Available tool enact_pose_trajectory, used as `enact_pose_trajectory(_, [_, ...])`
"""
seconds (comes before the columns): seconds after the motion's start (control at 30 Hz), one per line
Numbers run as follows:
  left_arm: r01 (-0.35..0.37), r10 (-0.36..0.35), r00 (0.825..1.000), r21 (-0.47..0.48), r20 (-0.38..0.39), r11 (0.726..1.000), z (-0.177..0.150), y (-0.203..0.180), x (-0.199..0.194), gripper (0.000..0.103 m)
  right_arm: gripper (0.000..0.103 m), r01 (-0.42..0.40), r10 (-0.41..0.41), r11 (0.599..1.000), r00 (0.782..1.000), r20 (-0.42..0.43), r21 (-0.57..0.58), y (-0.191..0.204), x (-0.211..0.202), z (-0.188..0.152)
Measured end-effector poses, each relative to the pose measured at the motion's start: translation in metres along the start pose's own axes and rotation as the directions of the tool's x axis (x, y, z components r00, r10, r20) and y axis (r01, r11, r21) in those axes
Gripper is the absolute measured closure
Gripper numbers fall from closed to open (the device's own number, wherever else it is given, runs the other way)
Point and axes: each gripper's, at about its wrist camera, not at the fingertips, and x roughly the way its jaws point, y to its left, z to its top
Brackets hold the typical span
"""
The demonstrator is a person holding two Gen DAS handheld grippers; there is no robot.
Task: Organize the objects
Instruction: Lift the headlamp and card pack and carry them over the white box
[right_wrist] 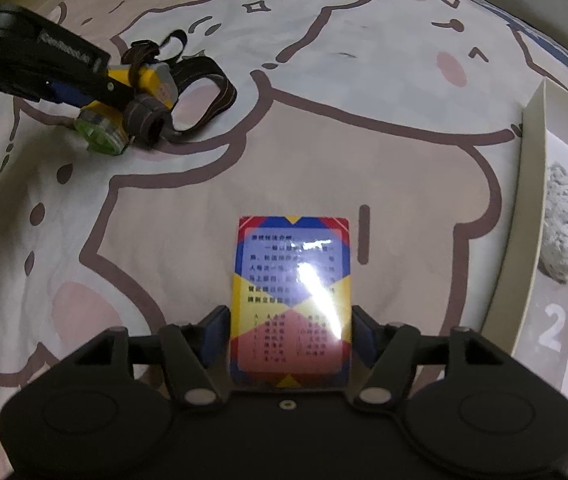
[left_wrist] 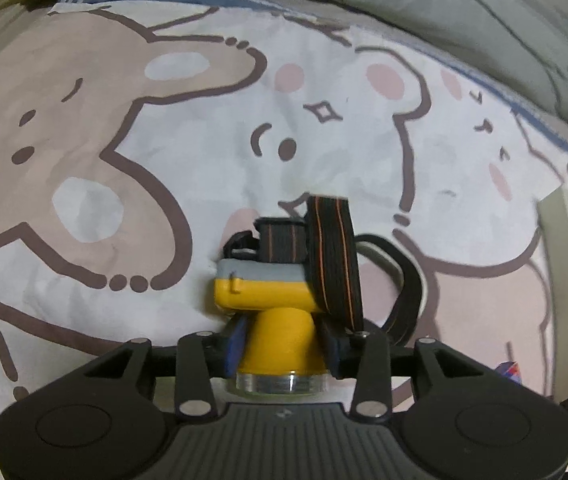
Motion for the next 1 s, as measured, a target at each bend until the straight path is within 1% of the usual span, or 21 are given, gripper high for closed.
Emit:
enact_pose_trajectory(0.17, [-0.008,0.008,1.0,0.015,-0.016,1.0,0.001,-0.002,0.01,0.059,0.035,0.014,-0.014,0.999,1.0,0.003,-0.033,0.004,0.004,0.002])
enact_pose_trajectory(0.3, [-0.001,0.002,1.0,0.014,-0.016,1.0,0.001,-0.001,0.011,0.059,0.035,0.007,-0.007,1.0,1.0,0.003,-0.029,0.002,0.005,0.002])
enact_pose_trajectory(0.4, [0.001,-0.001,1.0,-0.001,0.003,1.0,0.0,0.0,0.007,0.06,0.035,0.006,-0.006,1.0,1.0,0.009,-0.026,0.001,0.005,0.001])
enact_pose_trajectory(0.43, [0.0,0.0,1.0,-0.008,0.015,1.0,-0.001,0.0,0.005,0.06,0.037,0.008,-0.007,1.0,1.0,0.015,-0.028,0.002,0.006,0.002])
enact_pose_trajectory(0.47, [-0.002,0.003,0.999,-0.007,0.033,1.0,0.0,-0.001,0.001,0.06,0.042,0.013,-0.012,0.999,1.0,0.027,-0.032,0.002,0.006,0.002])
enact_pose_trajectory(0.57, [0.002,-0.001,0.996,-0.003,0.088,1.0,0.002,-0.005,-0.012,0.06,0.043,0.024,-0.023,0.999,0.998,0.064,-0.024,0.001,-0.002,-0.001])
enact_pose_trajectory(0.63, [0.018,-0.017,0.992,-0.008,0.124,1.0,0.004,-0.005,-0.022,0.06,0.043,0.04,-0.037,0.998,0.995,0.089,-0.037,0.004,-0.005,-0.001])
enact_pose_trajectory(0.73, [0.028,-0.028,0.985,-0.002,0.169,1.0,0.005,-0.008,-0.036,0.06,0.043,0.063,-0.06,0.998,0.988,0.141,-0.018,0.003,-0.013,0.002])
enact_pose_trajectory(0.8, [0.03,-0.031,0.98,0.006,0.196,1.0,0.004,-0.011,-0.044,0.06,0.043,0.076,-0.075,0.997,0.98,0.186,0.001,0.001,-0.021,0.007])
enact_pose_trajectory(1.0, [0.038,-0.044,0.963,0.027,0.266,0.999,-0.003,-0.02,-0.068,0.06,0.043,0.072,-0.092,0.995,0.943,0.32,0.074,-0.005,-0.056,0.02])
